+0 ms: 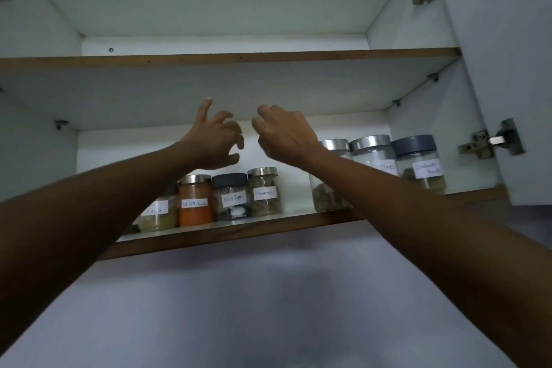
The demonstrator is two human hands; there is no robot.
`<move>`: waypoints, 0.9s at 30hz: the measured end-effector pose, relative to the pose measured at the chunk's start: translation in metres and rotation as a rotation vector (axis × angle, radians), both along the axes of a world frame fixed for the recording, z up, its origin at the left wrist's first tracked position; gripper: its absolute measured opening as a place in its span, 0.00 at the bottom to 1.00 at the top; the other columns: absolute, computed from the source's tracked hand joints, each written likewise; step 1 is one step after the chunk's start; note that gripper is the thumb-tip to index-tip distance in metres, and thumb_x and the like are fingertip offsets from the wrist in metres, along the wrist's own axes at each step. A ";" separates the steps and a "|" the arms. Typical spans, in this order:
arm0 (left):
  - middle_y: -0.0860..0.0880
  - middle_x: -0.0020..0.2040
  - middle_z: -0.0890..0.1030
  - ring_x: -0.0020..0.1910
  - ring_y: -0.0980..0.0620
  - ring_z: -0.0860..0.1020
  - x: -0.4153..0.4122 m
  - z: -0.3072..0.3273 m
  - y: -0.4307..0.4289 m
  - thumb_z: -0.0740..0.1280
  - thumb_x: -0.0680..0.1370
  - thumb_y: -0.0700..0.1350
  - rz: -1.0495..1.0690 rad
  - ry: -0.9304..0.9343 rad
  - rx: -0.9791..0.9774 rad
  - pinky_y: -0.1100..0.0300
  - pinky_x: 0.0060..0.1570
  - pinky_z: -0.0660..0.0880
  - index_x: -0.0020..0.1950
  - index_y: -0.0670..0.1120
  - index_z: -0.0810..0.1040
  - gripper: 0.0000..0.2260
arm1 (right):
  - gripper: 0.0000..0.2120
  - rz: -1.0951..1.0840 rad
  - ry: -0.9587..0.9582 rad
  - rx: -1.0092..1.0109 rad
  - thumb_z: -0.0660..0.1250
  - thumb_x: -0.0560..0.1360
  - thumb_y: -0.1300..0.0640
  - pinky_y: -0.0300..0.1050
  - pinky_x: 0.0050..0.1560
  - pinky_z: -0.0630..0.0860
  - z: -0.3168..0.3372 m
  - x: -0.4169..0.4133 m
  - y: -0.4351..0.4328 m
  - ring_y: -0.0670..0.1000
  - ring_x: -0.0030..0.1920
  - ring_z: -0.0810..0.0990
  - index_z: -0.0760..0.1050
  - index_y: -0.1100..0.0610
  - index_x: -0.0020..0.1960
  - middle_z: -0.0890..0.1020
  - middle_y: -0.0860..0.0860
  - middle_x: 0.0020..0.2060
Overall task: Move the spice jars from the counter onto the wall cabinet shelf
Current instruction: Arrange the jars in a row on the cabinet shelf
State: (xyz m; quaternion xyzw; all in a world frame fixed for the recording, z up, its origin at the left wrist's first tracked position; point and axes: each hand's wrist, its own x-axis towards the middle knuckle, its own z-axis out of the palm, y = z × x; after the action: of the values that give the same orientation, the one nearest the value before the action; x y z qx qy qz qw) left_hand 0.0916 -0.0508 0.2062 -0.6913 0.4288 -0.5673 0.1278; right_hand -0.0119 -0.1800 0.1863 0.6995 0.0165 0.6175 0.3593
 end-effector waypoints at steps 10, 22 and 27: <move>0.48 0.71 0.69 0.71 0.48 0.63 -0.077 -0.008 -0.041 0.58 0.77 0.61 -0.259 0.171 0.037 0.46 0.71 0.47 0.71 0.50 0.67 0.25 | 0.05 -0.078 -0.197 -0.008 0.62 0.71 0.60 0.46 0.31 0.67 -0.015 -0.090 -0.041 0.54 0.34 0.72 0.73 0.62 0.43 0.77 0.58 0.39; 0.49 0.68 0.71 0.64 0.48 0.71 -0.103 -0.021 -0.077 0.73 0.66 0.62 -0.360 0.551 0.148 0.54 0.62 0.63 0.71 0.49 0.62 0.39 | 0.25 -0.312 0.188 0.396 0.48 0.72 0.47 0.52 0.63 0.60 -0.037 -0.144 -0.102 0.54 0.50 0.77 0.76 0.60 0.55 0.80 0.55 0.53; 0.49 0.64 0.73 0.60 0.48 0.72 -0.103 -0.023 -0.081 0.76 0.63 0.60 -0.363 0.532 0.138 0.52 0.60 0.62 0.68 0.49 0.62 0.40 | 0.26 -0.202 0.325 0.543 0.65 0.69 0.46 0.50 0.66 0.58 -0.038 -0.142 -0.102 0.54 0.57 0.74 0.70 0.58 0.63 0.76 0.54 0.57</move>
State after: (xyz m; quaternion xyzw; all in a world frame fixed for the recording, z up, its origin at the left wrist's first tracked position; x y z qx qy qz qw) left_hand -0.0117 -0.1316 0.1831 -0.7173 0.6008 -0.3500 -0.0455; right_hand -0.1537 -0.2817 0.1486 0.8572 -0.1610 0.4408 0.2120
